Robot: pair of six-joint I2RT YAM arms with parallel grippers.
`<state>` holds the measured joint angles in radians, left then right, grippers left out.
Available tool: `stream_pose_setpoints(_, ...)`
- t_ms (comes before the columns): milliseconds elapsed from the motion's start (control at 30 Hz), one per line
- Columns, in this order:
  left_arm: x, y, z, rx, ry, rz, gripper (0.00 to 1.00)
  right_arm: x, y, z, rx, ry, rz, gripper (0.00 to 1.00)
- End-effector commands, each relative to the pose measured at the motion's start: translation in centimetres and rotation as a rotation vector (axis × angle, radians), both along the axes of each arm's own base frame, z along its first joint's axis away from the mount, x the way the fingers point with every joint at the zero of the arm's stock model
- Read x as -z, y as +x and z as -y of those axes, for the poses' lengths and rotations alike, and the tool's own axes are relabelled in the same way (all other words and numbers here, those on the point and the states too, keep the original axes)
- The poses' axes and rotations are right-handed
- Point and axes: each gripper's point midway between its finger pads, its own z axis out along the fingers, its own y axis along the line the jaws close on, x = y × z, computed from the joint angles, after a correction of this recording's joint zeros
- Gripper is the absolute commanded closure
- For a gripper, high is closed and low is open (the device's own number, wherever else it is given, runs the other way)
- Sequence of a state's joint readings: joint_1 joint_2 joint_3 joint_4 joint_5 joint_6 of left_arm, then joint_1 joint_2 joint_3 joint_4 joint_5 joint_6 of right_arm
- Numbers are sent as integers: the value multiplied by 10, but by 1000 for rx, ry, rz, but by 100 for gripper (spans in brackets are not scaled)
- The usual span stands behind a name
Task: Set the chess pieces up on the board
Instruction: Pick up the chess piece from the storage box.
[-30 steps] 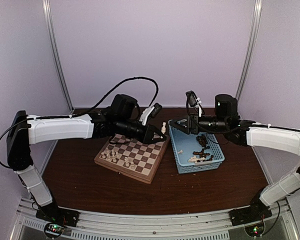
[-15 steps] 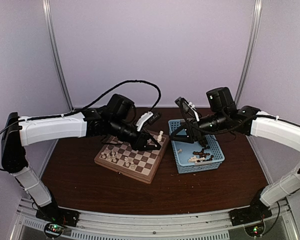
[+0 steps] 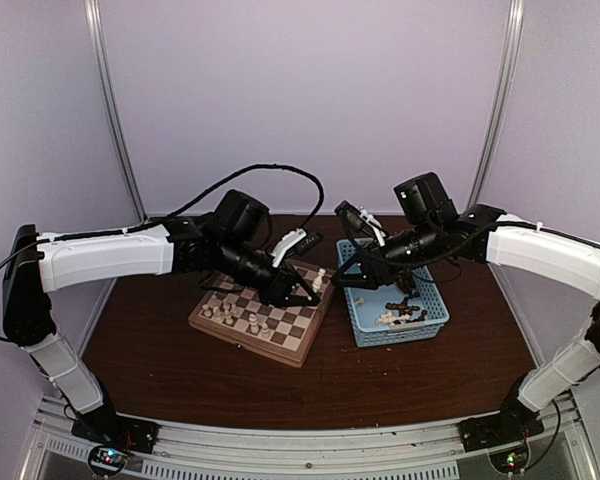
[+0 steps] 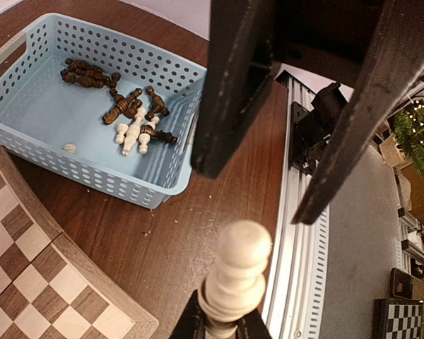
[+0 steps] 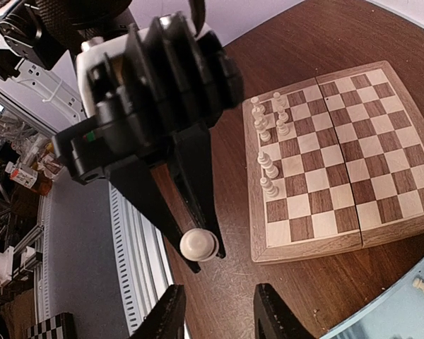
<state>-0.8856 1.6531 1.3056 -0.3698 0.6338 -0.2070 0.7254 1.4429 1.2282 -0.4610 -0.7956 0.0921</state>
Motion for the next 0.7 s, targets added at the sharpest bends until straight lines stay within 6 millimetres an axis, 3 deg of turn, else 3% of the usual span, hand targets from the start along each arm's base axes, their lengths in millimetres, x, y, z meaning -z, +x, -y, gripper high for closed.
stream_pose_setpoints(0, -23, -4, 5, 36, -64, 36, 90, -12, 9, -8, 2, 15, 47, 64)
stream_pose_setpoints(667, -25, -6, 6, 52, -77, 26, 90, -23, 4, -20, -55, 74, 42, 67)
